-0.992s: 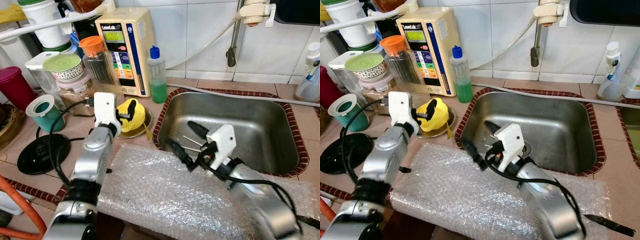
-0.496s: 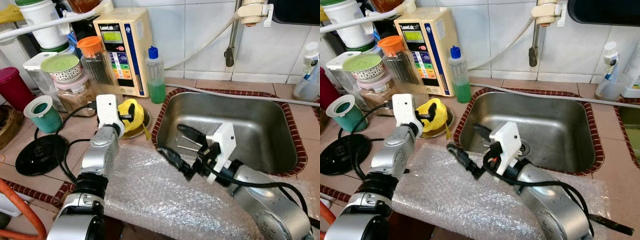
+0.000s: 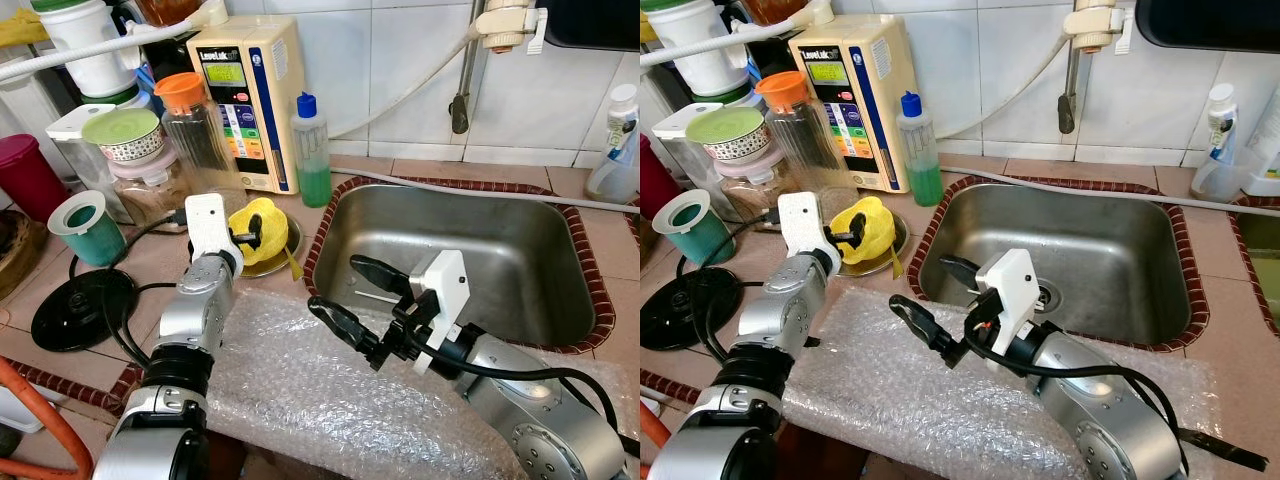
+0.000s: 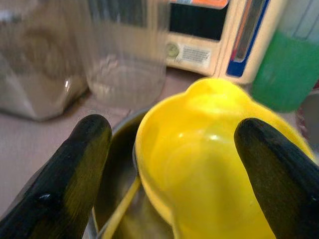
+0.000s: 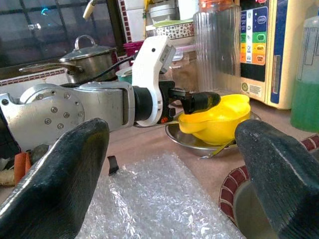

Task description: Kitchen organization

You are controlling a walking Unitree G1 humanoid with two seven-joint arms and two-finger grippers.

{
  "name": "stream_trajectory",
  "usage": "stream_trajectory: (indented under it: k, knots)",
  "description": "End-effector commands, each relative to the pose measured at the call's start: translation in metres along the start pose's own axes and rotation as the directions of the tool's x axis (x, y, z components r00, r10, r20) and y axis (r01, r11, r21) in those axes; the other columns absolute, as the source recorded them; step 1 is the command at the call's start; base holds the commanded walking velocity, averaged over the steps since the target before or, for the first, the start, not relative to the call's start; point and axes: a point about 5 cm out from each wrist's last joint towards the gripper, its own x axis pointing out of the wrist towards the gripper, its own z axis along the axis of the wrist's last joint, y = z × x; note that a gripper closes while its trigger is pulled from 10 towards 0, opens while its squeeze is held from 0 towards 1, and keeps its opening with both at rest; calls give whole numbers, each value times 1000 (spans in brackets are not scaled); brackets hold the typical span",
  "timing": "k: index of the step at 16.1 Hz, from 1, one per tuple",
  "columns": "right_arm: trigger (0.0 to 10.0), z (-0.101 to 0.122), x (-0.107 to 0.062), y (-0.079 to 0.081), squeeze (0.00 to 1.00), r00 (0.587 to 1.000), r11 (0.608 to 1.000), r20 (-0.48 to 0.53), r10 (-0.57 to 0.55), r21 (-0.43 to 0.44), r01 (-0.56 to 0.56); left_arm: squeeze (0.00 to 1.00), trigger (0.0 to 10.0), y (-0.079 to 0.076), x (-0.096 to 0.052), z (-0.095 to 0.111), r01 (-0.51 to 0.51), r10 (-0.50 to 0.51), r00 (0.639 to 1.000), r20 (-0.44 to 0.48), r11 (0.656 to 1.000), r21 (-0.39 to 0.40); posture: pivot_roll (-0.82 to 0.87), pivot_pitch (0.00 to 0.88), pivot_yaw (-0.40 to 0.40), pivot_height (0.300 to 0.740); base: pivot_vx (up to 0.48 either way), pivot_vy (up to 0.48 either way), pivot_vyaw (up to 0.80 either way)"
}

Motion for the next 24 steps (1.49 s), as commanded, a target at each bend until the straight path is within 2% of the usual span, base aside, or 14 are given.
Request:
stream_trajectory:
  k: [1,6,7,9,10,11,17,24]
  knots:
    - [10000,8,3,7,0,999,999,24,38,-8,-37,0,10000,3,3,3,-12,11,999,-35,1000,-24,-35,0,145,740,0,0,0]
    - [10000,10,3,9,0,999,999,26,46,-11,-45,0,10000,1,4,-3,-8,3,995,-103,999,-53,-39,0,159,740,0,0,0]
    - [10000,12,3,6,0,999,1000,42,23,-18,-22,0,5569,0,4,-3,1,-8,994,-113,999,-55,-41,0,162,740,0,0,0]
    - [10000,14,4,3,0,999,1000,55,3,-20,-2,0,1843,1,5,-4,9,-14,992,-128,999,-42,-40,0,161,740,0,0,0]
    - [10000,14,4,3,0,999,1000,54,3,-21,-2,0,510,1,5,-5,10,-15,992,-129,999,-42,-40,0,161,740,0,0,0]
    - [10000,14,4,3,0,999,1000,53,3,-22,-2,0,0,1,5,-5,9,-13,991,-133,999,-34,-38,0,161,740,0,0,0]
    - [10000,19,3,-8,0,998,998,51,-33,-56,35,0,0,10,4,-9,-13,12,985,-175,1000,-2,-33,0,157,740,0,0,0]
    - [10000,19,2,-10,0,998,998,48,-39,-55,42,0,0,14,4,-9,-15,20,987,-158,999,33,-34,0,158,740,0,0,0]
